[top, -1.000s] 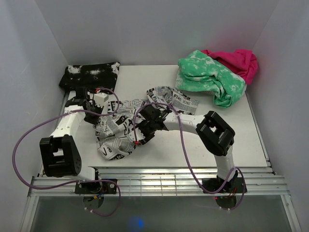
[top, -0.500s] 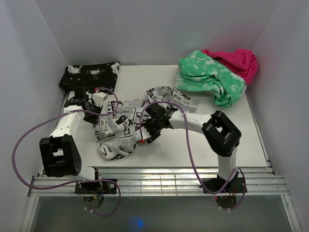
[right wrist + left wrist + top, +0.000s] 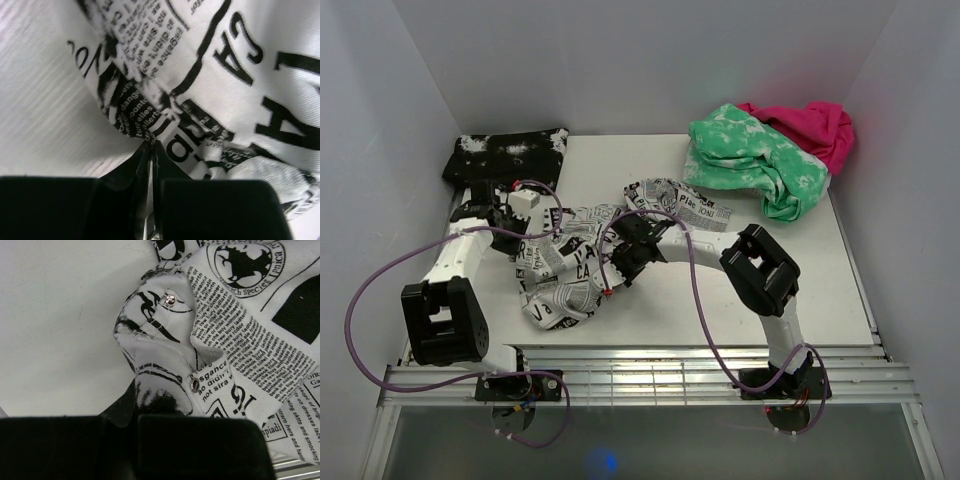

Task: Fold and stack the trousers
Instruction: Flatten the trousers out

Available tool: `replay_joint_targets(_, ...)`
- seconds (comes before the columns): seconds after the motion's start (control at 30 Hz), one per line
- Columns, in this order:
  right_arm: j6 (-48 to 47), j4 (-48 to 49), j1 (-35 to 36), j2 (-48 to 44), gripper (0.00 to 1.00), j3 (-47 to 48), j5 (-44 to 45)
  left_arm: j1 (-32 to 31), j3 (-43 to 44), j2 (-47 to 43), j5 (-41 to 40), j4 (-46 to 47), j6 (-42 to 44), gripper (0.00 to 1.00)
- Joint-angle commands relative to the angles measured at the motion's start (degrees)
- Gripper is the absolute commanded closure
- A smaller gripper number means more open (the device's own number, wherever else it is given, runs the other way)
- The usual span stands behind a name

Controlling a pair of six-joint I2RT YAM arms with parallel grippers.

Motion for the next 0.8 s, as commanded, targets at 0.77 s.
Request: replay_joint_targets(0.77, -4.7, -55.3, -44.8, -39.9, 0.92, -17.9, 10.4, 1.2, -17.9, -9.3, -7.2, 15.2, 15.3, 1.0)
